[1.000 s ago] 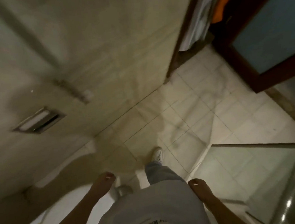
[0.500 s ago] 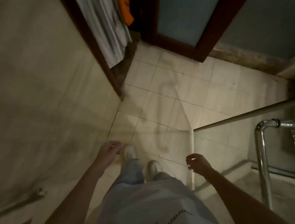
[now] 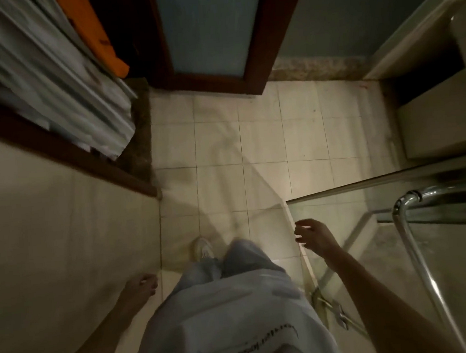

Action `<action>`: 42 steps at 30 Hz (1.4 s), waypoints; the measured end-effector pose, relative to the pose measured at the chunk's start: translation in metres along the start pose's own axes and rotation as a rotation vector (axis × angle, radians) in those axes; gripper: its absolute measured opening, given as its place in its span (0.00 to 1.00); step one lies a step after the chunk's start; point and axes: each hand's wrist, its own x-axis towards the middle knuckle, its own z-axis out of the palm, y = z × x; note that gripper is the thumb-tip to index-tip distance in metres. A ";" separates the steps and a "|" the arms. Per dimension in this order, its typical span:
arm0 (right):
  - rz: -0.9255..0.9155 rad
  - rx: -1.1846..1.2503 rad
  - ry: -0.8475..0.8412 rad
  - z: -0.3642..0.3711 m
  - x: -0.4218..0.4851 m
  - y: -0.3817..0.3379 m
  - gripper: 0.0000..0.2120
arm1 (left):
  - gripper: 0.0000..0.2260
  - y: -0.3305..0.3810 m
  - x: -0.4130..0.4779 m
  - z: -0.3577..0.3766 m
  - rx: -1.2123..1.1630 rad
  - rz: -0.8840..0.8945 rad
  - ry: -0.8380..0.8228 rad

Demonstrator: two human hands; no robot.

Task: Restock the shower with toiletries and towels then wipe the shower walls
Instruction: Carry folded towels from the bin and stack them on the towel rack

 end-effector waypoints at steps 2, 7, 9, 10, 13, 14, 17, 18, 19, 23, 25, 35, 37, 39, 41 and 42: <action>0.017 0.034 0.030 0.005 0.005 -0.004 0.08 | 0.10 0.020 0.009 -0.011 0.075 0.036 -0.032; 0.189 0.054 0.050 0.019 0.023 0.019 0.10 | 0.10 0.094 0.045 -0.027 0.263 0.020 -0.108; 0.280 0.077 0.030 0.025 0.034 0.025 0.11 | 0.09 0.136 0.067 -0.029 0.323 0.054 -0.101; 0.314 0.101 0.019 0.027 0.037 0.021 0.10 | 0.08 0.163 0.075 -0.027 0.342 0.080 -0.092; 0.385 0.228 0.032 0.027 0.055 -0.002 0.05 | 0.05 0.256 0.088 -0.020 0.355 0.153 -0.108; 0.411 0.262 0.037 0.024 0.063 -0.011 0.05 | 0.05 0.289 0.092 -0.017 0.363 0.178 -0.117; 0.460 0.303 0.032 0.011 0.086 -0.040 0.08 | 0.06 0.382 0.109 -0.010 0.420 0.236 -0.137; 0.462 0.325 0.030 0.005 0.094 -0.052 0.08 | 0.06 0.414 0.116 -0.007 0.427 0.262 -0.139; 0.456 0.347 0.032 -0.002 0.103 -0.066 0.09 | 0.07 0.444 0.125 -0.005 0.431 0.286 -0.134; 0.391 0.395 0.078 -0.037 0.141 -0.120 0.11 | 0.07 0.558 0.148 0.014 0.423 0.402 -0.116; 0.332 0.424 0.114 -0.057 0.160 -0.150 0.11 | 0.06 0.602 0.153 0.026 0.401 0.432 -0.142; 0.214 0.380 0.256 -0.181 0.238 -0.232 0.12 | 0.07 0.726 0.210 0.084 0.587 0.408 -0.223; 0.246 0.407 0.326 -0.205 0.246 -0.233 0.12 | 0.07 0.748 0.219 0.095 0.639 0.406 -0.238; 0.300 0.429 0.388 -0.227 0.251 -0.234 0.13 | 0.06 0.778 0.228 0.106 0.722 0.420 -0.256; 0.356 0.424 0.399 -0.244 0.250 -0.235 0.14 | 0.05 0.805 0.224 0.115 0.797 0.435 -0.300; 0.384 0.422 0.411 -0.255 0.252 -0.234 0.13 | 0.05 0.823 0.224 0.125 0.832 0.436 -0.321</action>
